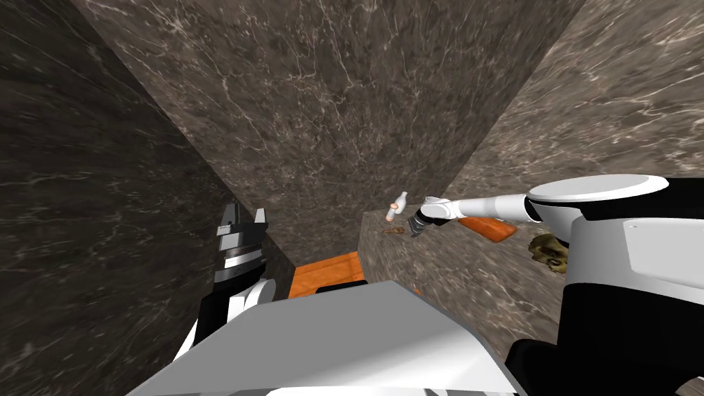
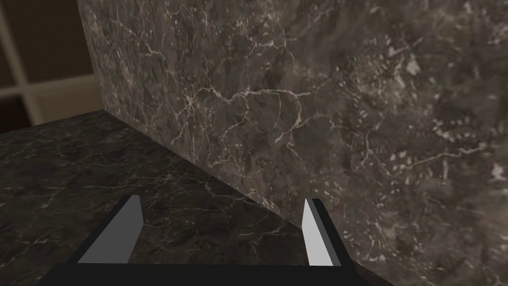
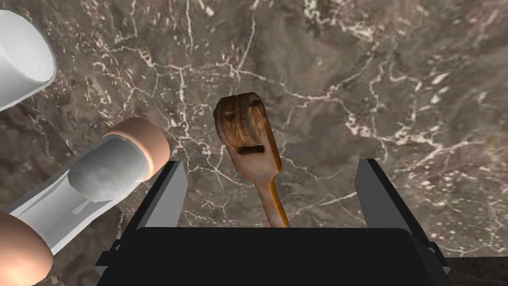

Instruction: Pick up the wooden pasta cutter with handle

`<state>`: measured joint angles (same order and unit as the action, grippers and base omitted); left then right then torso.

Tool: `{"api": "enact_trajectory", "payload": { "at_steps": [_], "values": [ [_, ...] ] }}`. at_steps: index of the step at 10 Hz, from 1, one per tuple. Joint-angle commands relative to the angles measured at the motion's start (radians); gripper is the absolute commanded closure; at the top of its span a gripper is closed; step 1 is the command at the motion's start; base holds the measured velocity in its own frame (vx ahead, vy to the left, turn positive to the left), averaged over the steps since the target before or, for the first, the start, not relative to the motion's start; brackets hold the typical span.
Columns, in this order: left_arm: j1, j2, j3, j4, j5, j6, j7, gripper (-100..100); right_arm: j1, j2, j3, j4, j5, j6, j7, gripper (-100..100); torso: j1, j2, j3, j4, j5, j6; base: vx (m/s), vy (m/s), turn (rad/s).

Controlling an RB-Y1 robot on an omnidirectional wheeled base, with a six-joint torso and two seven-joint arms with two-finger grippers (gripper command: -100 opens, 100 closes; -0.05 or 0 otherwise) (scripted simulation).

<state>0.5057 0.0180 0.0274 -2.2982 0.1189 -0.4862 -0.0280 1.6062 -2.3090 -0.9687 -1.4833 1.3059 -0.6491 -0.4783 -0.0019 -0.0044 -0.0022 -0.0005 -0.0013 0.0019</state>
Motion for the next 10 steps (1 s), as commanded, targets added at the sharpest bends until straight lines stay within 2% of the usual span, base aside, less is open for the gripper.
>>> {"api": "enact_trajectory", "payload": {
  "at_steps": [1,3,4,7,8,9,10],
  "values": [
    [0.0,0.0,0.0,0.0,0.0,0.0,0.0,0,0.015,-0.033,-0.01,0.008,0.013,-0.003,-0.008,-100,0.0,0.0,0.0,0.0,0.0,0.0,-0.014,-0.027,0.097],
    [0.0,0.0,0.0,0.0,0.0,0.0,0.0,0,0.07,-0.101,-0.043,0.042,0.05,-0.012,-0.026,-100,0.0,0.0,0.0,0.0,0.0,0.0,-0.013,-0.031,0.184],
    [0.0,0.0,0.0,0.0,0.0,0.0,0.0,0,0.07,-0.119,-0.043,0.042,0.05,-0.012,-0.026,-100,0.0,0.0,0.0,0.0,0.0,0.0,-0.008,-0.034,0.092],
    [0.0,0.0,0.0,0.0,0.0,0.0,0.0,0,0.133,-0.205,-0.071,0.073,0.084,-0.021,-0.044,-100,0.0,-0.001,0.0,0.0,0.0,0.001,0.002,-0.033,0.126],
    [0.0,0.0,0.0,0.0,0.0,0.0,0.0,0,0.148,-0.221,-0.074,0.077,0.089,-0.023,-0.048,-100,0.0,-0.001,-0.001,0.0,0.0,0.001,0.013,-0.033,0.069],
    [0.0,0.0,0.0,0.0,0.0,0.0,0.0,0,0.138,-0.209,-0.073,0.076,0.081,-0.022,-0.04,-100,0.0,-0.001,-0.001,0.0,0.0,0.001,0.008,-0.014,0.014],
    [0.0,0.0,0.0,0.0,0.0,0.0,0.0,0,0.139,-0.21,-0.073,0.076,0.082,-0.023,-0.041,0,0.001,-0.001,0.0,0.0,0.0,0.002,0.0,0.0,0.0]
  ]
}}
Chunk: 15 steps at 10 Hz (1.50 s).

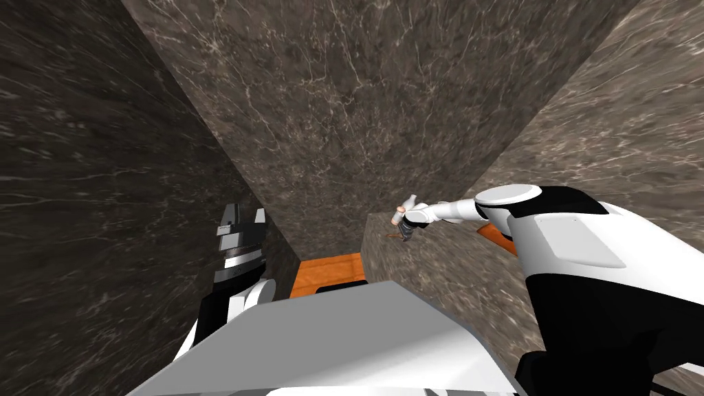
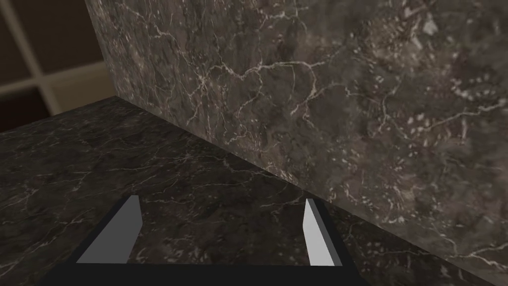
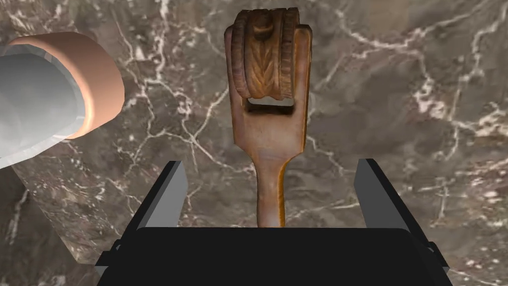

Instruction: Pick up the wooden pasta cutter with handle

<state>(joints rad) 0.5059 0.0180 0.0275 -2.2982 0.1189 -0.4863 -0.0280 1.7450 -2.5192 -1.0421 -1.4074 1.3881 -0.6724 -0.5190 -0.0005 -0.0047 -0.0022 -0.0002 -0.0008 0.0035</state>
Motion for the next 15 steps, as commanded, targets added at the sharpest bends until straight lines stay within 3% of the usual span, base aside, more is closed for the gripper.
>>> {"api": "enact_trajectory", "payload": {
  "at_steps": [1,2,4,6,7,8,9,10,12,15],
  "values": [
    [0.0,0.0,0.0,0.0,0.0,0.0,0.0,0,-0.05,0.05,0.05,-0.05,-0.05,0.05,-0.014,-100,0.0,0.0,0.0,0.0,0.0,0.0,0.015,-0.153,0.46],
    [0.0,0.0,0.0,0.0,0.0,0.0,0.0,0,-0.056,0.078,0.079,-0.08,-0.074,0.075,-0.014,-100,-0.008,0.0,0.0,0.0,-0.001,0.001,-0.062,-0.07,0.259],
    [0.0,0.0,0.0,0.0,0.0,0.0,0.0,0,-0.056,0.081,0.139,-0.101,-0.095,0.132,-0.014,-100,-0.002,0.006,0.003,0.001,-0.001,-0.001,-0.079,-0.032,0.352],
    [0.0,0.0,0.0,0.0,0.0,0.0,0.0,0,-0.056,0.081,0.197,-0.101,-0.095,0.143,-0.014,-100,-0.001,0.002,0.001,0.0,0.0,-0.001,0.002,-0.021,0.254],
    [0.0,0.0,0.0,0.0,0.0,0.0,0.0,0,-0.112,0.135,0.238,-0.167,-0.129,0.194,-0.028,-100,-0.001,0.0,0.0,0.0,0.0,0.0,-0.069,-0.02,0.257],
    [0.0,0.0,0.0,0.0,0.0,0.0,0.0,0,-0.112,0.162,0.269,-0.196,-0.154,0.218,-0.028,-100,-0.001,0.003,0.002,0.001,0.0,-0.001,-0.099,-0.025,0.329],
    [0.0,0.0,0.0,0.0,0.0,0.0,0.0,0,-0.112,0.162,0.291,-0.203,-0.189,0.246,-0.028,-100,-0.001,0.006,0.003,0.001,0.0,0.0,-0.083,-0.021,0.274],
    [0.0,0.0,0.0,0.0,0.0,0.0,0.0,0,-0.112,0.162,0.319,-0.203,-0.189,0.275,-0.028,-100,-0.001,0.005,0.003,0.001,0.0,0.0,-0.081,-0.02,0.267],
    [0.0,0.0,0.0,0.0,0.0,0.0,0.0,0,-0.112,0.162,0.382,-0.203,-0.189,0.285,-0.028,-100,-0.001,0.006,0.003,0.001,0.0,0.0,-0.089,-0.022,0.294],
    [0.0,0.0,0.0,0.0,0.0,0.0,0.0,0,-0.112,0.162,0.394,-0.203,-0.189,0.285,-0.028,-100,-0.001,0.002,0.001,0.001,0.0,0.0,-0.021,-0.005,0.071]
  ]
}}
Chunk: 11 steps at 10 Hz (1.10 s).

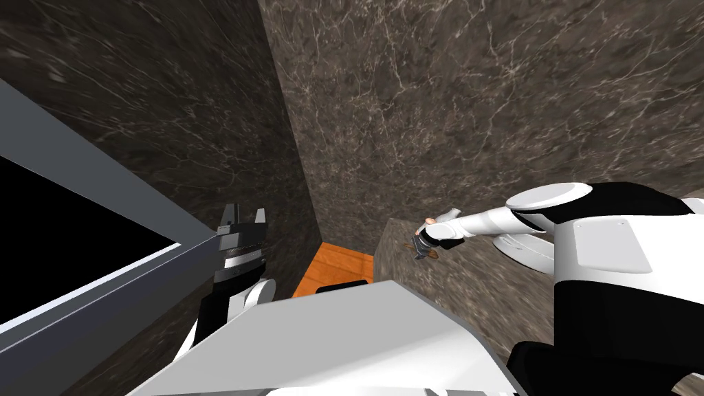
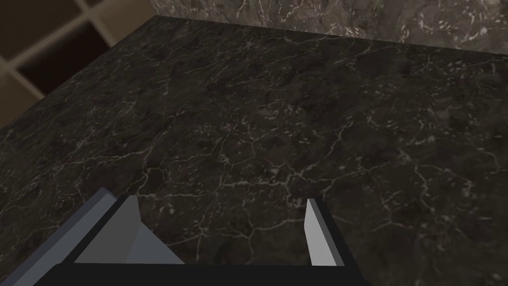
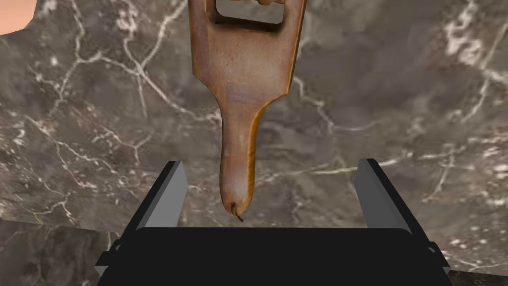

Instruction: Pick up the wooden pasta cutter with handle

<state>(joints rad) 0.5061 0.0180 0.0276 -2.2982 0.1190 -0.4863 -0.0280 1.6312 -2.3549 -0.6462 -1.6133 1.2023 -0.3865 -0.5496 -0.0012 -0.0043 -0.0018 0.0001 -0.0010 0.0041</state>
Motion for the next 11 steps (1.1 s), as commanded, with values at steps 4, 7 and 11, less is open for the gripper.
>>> {"api": "enact_trajectory", "payload": {
  "at_steps": [4,7,11],
  "values": [
    [0.0,0.0,0.0,0.0,0.0,0.0,0.0,0,0.061,-0.04,-0.009,0.017,0.019,0.06,-0.021,-100,0.0,-0.002,-0.001,-0.001,0.0,0.0,0.022,0.003,-0.041],
    [0.0,0.0,0.0,0.0,0.0,0.0,0.0,0,0.064,-0.043,-0.007,0.017,0.026,0.069,-0.028,100,-0.003,-0.003,-0.003,-0.003,-0.004,-0.001,0.009,0.002,-0.016],
    [0.0,0.0,0.0,0.0,0.0,0.0,0.0,0,0.06,-0.041,-0.01,0.02,0.025,0.071,-0.029,100,-0.006,-0.003,-0.004,-0.005,-0.008,0.0,0.002,-0.002,0.003]
  ]
}}
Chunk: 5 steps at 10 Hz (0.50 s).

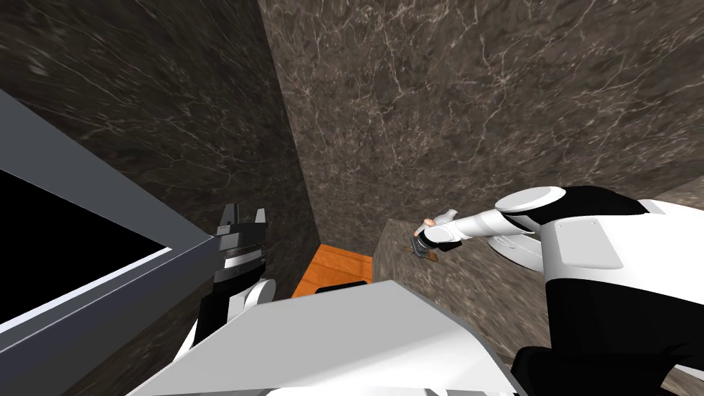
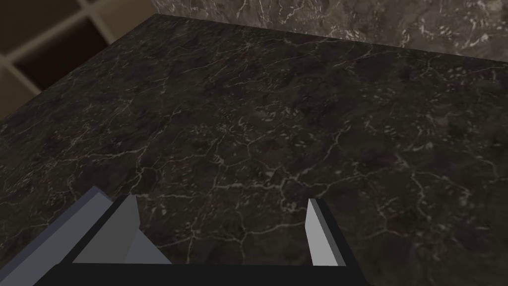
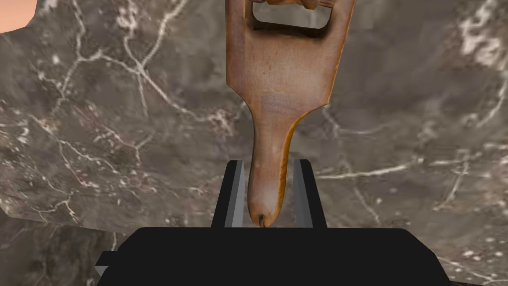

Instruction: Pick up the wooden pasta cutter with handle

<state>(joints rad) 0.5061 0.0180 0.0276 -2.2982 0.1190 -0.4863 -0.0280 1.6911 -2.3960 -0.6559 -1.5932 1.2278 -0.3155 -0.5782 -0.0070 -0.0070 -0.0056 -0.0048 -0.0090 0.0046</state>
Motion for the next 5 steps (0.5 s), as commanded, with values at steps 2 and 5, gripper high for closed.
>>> {"api": "enact_trajectory", "payload": {
  "at_steps": [2,5],
  "values": [
    [0.0,0.0,0.0,0.0,0.0,0.0,0.0,0,-0.021,0.015,0.003,-0.008,-0.014,-0.034,0.017,100,0.0,0.0,0.0,0.0,0.0,0.0,-0.007,-0.002,0.026],
    [0.0,0.0,0.0,0.0,0.0,0.0,0.0,0,-0.043,0.028,0.005,-0.013,-0.022,-0.054,0.023,100,0.0,0.002,0.001,0.0,0.001,0.0,-0.024,-0.003,0.026]
  ]
}}
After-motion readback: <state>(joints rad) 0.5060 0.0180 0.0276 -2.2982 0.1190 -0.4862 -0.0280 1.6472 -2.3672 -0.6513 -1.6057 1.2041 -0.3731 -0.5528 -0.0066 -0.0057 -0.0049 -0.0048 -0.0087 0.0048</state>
